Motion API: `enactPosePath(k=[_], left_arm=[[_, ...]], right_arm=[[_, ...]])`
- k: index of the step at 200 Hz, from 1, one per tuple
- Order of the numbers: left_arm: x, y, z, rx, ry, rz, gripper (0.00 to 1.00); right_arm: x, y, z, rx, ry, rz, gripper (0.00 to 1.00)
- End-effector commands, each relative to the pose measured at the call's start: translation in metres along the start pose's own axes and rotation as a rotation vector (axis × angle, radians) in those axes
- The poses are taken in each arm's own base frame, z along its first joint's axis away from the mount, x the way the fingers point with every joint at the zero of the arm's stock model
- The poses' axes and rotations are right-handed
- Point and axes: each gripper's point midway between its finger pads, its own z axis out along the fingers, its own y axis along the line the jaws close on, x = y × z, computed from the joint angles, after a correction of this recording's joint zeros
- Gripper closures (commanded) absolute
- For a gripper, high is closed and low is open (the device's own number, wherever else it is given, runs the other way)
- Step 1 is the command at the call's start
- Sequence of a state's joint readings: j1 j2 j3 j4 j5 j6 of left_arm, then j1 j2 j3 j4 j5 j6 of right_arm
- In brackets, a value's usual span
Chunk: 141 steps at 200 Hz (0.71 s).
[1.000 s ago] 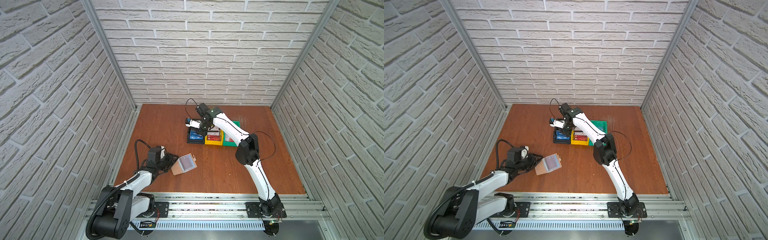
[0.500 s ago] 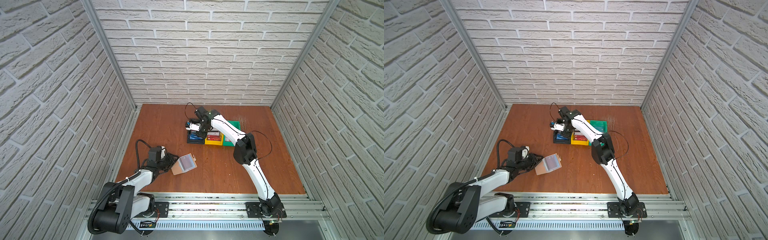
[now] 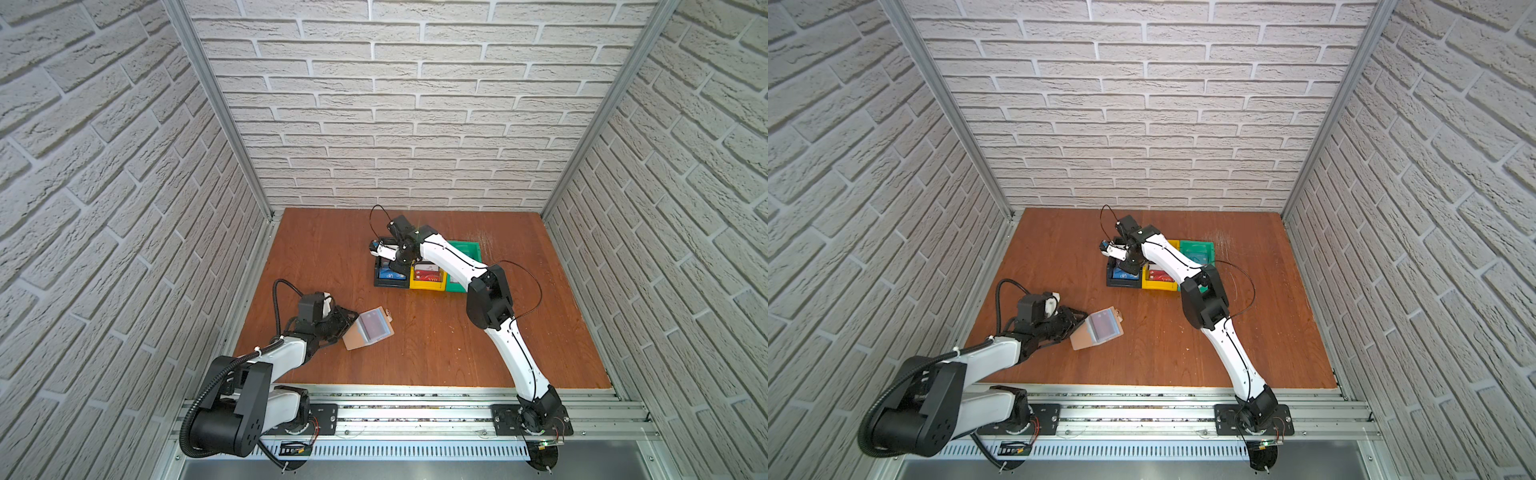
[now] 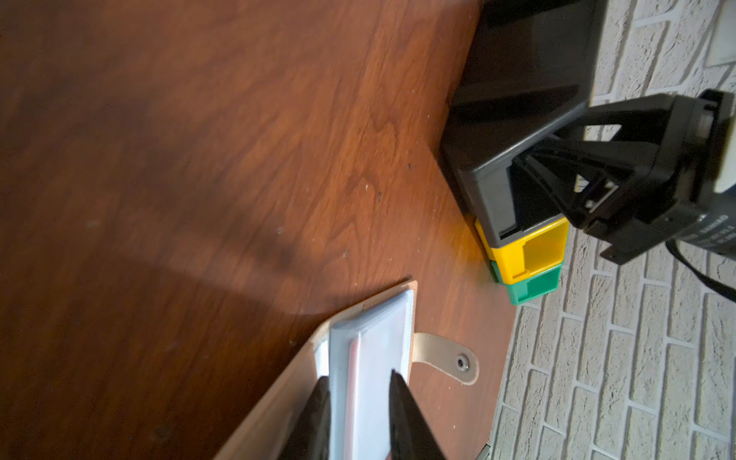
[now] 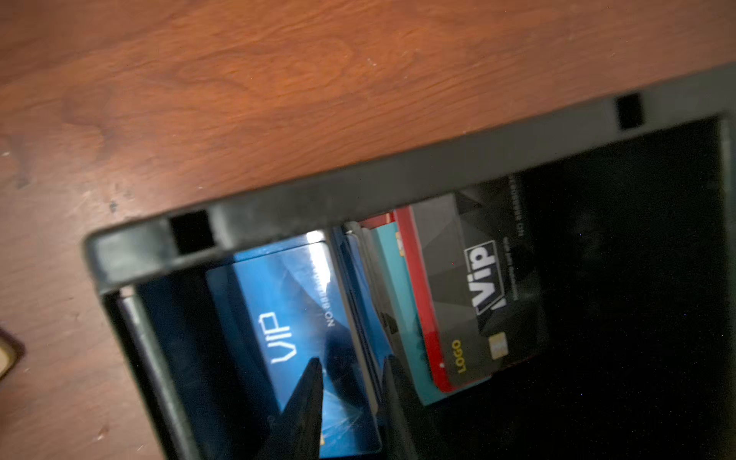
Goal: Take the credit cards out of the card holder
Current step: Place the credit card in the storage box.
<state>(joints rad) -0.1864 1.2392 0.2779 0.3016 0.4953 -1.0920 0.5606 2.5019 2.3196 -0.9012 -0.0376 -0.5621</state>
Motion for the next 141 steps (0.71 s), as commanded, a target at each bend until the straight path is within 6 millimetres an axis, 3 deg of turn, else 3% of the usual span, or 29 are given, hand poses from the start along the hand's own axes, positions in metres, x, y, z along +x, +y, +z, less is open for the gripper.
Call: enactPosePath(k=[1,18,45,90,110,141], left_arm=[[-0.007,-0.016,-0.001,0.048,-0.019,0.052,0.73],[-0.005,-0.014,-0.002,0.041,-0.017,0.052,0.73],[-0.003,-0.011,-0.006,0.024,-0.019,0.056,0.73],[0.002,-0.004,-0.008,-0.007,-0.002,0.052,0.72],[0.005,0.000,-0.008,-0.022,0.011,0.047,0.72],[0.008,0.004,-0.007,-0.043,0.033,0.042,0.74]], right_arm=[[-0.026,-0.029,-0.042,0.148,-0.097,0.065,0.71],[-0.029,-0.026,-0.059,0.158,-0.121,0.075,0.72],[-0.032,-0.001,-0.088,0.128,-0.185,0.050,0.72],[-0.027,0.086,-0.119,-0.251,-0.333,0.128,0.71],[-0.022,0.116,-0.111,-0.371,-0.321,0.212,0.73],[-0.011,0.158,-0.077,-0.462,-0.237,0.273,0.74]])
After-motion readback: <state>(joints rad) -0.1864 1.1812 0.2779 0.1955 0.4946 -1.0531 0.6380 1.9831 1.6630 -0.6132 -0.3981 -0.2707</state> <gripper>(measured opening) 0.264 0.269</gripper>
